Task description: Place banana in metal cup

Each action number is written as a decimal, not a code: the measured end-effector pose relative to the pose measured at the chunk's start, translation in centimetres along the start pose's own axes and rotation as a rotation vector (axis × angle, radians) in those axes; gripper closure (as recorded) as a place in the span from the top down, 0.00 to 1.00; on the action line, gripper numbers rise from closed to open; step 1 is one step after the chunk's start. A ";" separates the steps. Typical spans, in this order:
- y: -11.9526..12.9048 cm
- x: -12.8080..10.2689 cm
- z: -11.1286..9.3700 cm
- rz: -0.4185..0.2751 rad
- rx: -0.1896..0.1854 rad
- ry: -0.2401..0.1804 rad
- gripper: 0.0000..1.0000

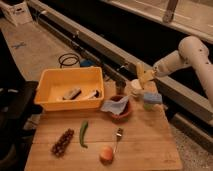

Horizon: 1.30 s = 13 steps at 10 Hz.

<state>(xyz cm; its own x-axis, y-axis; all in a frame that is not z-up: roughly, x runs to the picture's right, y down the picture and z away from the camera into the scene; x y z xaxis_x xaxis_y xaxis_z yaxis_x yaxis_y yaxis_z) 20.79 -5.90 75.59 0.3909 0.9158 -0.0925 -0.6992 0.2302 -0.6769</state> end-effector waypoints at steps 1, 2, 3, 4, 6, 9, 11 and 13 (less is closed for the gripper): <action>0.1 -2.0 1.5 -0.004 0.001 -0.033 0.00; 0.6 -3.3 2.6 -0.009 0.003 -0.060 0.00; 0.9 -4.4 3.7 -0.015 0.007 -0.093 0.00; 1.0 -5.4 4.7 -0.024 0.018 -0.136 0.00; 0.7 -6.5 6.0 -0.044 0.057 -0.202 0.00; 0.2 -7.2 7.4 -0.117 0.092 -0.250 0.00; -1.0 -7.6 8.2 -0.155 0.089 -0.295 0.00; -1.0 -7.8 8.4 -0.159 0.086 -0.302 0.00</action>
<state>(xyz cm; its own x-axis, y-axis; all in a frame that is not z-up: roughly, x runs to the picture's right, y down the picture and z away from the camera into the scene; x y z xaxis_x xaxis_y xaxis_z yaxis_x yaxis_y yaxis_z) 13.43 -10.49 83.08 0.3137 0.9192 0.2381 -0.6966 0.3931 -0.6002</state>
